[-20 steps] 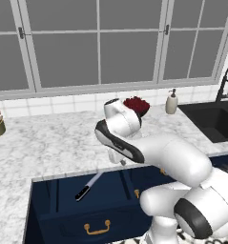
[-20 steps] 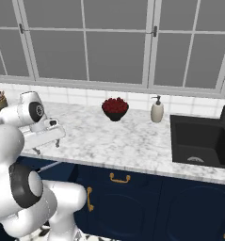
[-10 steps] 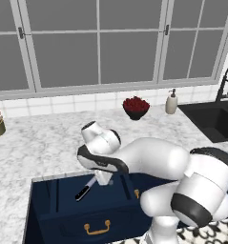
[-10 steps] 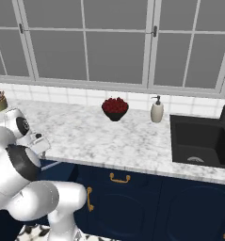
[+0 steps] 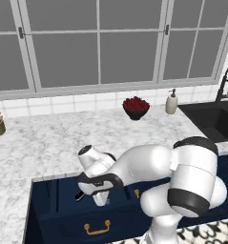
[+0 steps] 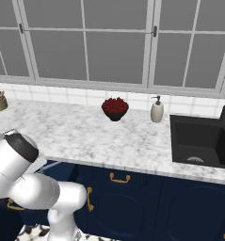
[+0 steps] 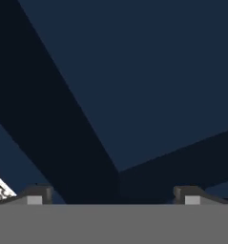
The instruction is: Pick up the knife from the drawer and place it on the cutting board. Then place the meat from the plate to the cutting board.
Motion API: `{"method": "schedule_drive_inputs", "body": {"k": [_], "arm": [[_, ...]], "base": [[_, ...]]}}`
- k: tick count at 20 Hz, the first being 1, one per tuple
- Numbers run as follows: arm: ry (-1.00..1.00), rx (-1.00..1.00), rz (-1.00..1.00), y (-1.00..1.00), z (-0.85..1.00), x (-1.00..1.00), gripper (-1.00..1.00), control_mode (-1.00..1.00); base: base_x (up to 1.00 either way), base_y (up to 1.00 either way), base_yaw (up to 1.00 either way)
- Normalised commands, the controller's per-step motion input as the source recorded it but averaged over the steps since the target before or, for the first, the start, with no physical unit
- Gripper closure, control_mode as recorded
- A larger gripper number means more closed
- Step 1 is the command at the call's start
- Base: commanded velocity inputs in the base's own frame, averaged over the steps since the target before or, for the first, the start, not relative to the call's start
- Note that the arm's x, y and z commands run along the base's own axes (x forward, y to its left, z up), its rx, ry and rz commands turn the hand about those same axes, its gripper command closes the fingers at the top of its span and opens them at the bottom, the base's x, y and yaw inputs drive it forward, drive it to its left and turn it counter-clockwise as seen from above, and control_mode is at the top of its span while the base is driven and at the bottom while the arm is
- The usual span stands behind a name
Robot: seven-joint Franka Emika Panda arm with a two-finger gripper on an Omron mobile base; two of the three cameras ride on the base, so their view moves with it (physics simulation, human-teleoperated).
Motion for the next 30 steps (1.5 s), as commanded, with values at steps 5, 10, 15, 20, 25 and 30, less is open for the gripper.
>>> {"method": "schedule_drive_inputs", "body": {"k": [5,10,15,20,25,30], "arm": [[0.0,0.02,0.0,0.22,-0.54,0.24,-1.0,-1.0],[0.0,0.03,0.0,0.29,-0.76,-0.36,-1.0,-1.0],[0.0,0.0,0.0,0.29,-0.98,-1.0,-1.0,-1.0],[0.0,0.01,0.0,0.27,-0.87,-1.0,-1.0,-1.0],[0.0,0.06,0.0,0.2,-0.54,-1.0,-1.0,-1.0],[0.0,0.12,0.0,0.16,-0.26,-1.0,-1.0,-1.0]], "base": [[0.0,0.0,0.0],[0.0,0.0,0.0],[0.0,0.0,0.0],[0.0,0.0,0.0],[0.0,0.0,0.0],[0.0,0.0,0.0]]}}
